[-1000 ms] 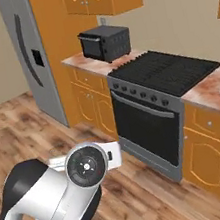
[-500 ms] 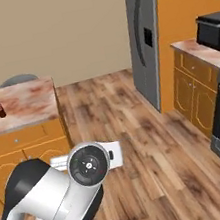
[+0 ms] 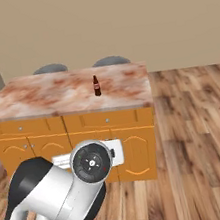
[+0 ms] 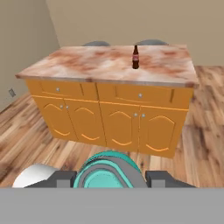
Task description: Move the drinks to the dining counter.
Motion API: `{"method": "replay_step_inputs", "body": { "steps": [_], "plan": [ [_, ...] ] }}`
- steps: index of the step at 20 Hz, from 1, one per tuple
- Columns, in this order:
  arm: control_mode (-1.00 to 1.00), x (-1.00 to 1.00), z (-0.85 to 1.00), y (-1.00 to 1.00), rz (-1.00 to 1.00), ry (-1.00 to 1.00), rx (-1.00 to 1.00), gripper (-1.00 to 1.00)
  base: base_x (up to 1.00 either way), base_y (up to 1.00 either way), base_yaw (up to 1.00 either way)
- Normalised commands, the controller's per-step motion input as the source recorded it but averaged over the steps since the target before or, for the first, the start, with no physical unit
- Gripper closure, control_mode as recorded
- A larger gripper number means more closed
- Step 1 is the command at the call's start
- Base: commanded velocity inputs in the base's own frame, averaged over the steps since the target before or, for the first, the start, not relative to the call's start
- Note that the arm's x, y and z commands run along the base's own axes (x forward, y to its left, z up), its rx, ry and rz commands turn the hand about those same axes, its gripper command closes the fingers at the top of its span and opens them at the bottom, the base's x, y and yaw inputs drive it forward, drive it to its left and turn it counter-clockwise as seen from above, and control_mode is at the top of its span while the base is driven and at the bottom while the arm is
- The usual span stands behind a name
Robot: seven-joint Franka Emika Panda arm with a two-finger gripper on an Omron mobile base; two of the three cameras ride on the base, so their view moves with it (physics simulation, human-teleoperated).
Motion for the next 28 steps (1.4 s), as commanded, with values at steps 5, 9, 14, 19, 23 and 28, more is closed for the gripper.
{"method": "replay_step_inputs", "body": {
  "steps": [5,9,14,19,23,28],
  "plan": [
    [1.0,0.0,0.0,0.0,0.0,0.0,0.0,1.0,0.28,0.45,0.29],
    [1.0,0.0,0.0,0.0,0.0,0.0,0.0,1.0,0.71,-0.2,0.07],
    [1.0,0.0,0.0,0.0,0.0,0.0,0.0,1.0,0.81,-0.5,0.0],
    [1.0,0.0,0.0,0.0,0.0,0.0,0.0,1.0,0.9,-0.43,0.0],
    [1.0,0.0,0.0,0.0,0.0,0.0,0.0,1.0,0.85,-0.22,0.0],
    [1.0,0.0,0.0,0.0,0.0,0.0,0.0,1.0,0.8,-0.01,0.0]
  ]
}}
